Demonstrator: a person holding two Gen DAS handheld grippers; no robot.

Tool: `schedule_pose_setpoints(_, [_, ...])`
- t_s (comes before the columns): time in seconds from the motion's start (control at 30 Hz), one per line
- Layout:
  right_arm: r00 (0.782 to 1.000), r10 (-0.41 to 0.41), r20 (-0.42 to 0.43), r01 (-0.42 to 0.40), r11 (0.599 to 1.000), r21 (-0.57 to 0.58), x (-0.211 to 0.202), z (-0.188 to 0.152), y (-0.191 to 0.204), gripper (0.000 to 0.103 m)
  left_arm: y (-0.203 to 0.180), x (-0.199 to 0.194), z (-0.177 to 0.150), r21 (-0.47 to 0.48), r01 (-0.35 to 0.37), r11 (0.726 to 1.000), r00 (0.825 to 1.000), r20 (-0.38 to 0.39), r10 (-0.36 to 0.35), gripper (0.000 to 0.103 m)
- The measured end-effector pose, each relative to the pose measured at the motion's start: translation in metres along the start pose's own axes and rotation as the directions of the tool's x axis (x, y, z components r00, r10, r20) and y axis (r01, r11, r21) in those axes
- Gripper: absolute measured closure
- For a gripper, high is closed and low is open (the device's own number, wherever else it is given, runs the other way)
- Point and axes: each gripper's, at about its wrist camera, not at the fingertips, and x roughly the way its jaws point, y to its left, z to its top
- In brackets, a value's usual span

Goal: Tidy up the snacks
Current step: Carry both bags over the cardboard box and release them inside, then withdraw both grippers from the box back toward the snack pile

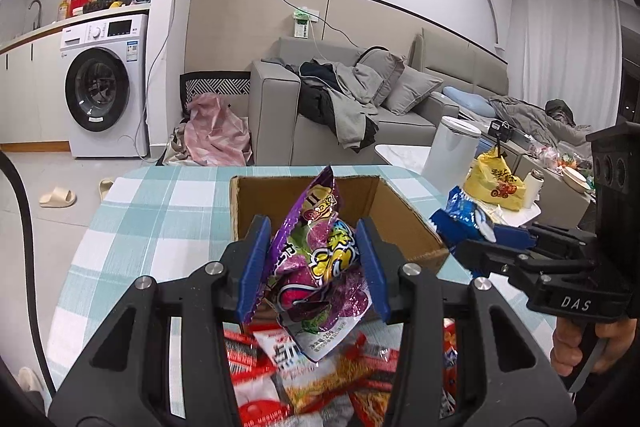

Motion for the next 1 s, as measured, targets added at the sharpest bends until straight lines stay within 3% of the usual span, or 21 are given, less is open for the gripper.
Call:
schedule_pose_setpoints(0.57, [0.999,0.008,-0.047,-0.005,0.999,0.05,0.049,0.011,-0.011,0.058,0.015,0.078,0.009,-0.039,-0.04,0.998,0.998,-0.05,0.038,0.061])
schedule_pose_setpoints(0.87, [0.997,0.019,-0.076,-0.014,0.998,0.062,0.059,0.008,-0.014,0.057,0.017,0.088,0.006,-0.023,-0.062,0.998,0.995,-0.073,0.061,0.06])
schedule_pose_setpoints(0.9, [0.997,0.02,-0.071,-0.016,0.998,0.059,0.057,0.008,-0.013,0.056,0.017,0.087,0.007,-0.025,-0.058,0.998,0.995,-0.078,0.056,0.058])
schedule_pose_setpoints(0.93, [0.998,0.009,-0.063,-0.006,0.999,0.052,0.056,0.008,-0.013,0.053,0.018,0.085,0.006,-0.03,-0.044,0.999,0.995,-0.087,0.041,0.048])
schedule_pose_setpoints(0.97, [0.999,-0.008,-0.054,0.011,0.999,0.047,0.054,0.008,-0.013,0.051,0.019,0.083,0.005,-0.034,-0.037,0.999,0.995,-0.093,0.034,0.031])
schedule_pose_setpoints(1.0, [0.999,-0.03,-0.044,0.032,0.999,0.042,0.051,0.009,-0.013,0.05,0.019,0.08,0.005,-0.036,-0.037,0.999,0.995,-0.095,0.033,0.023])
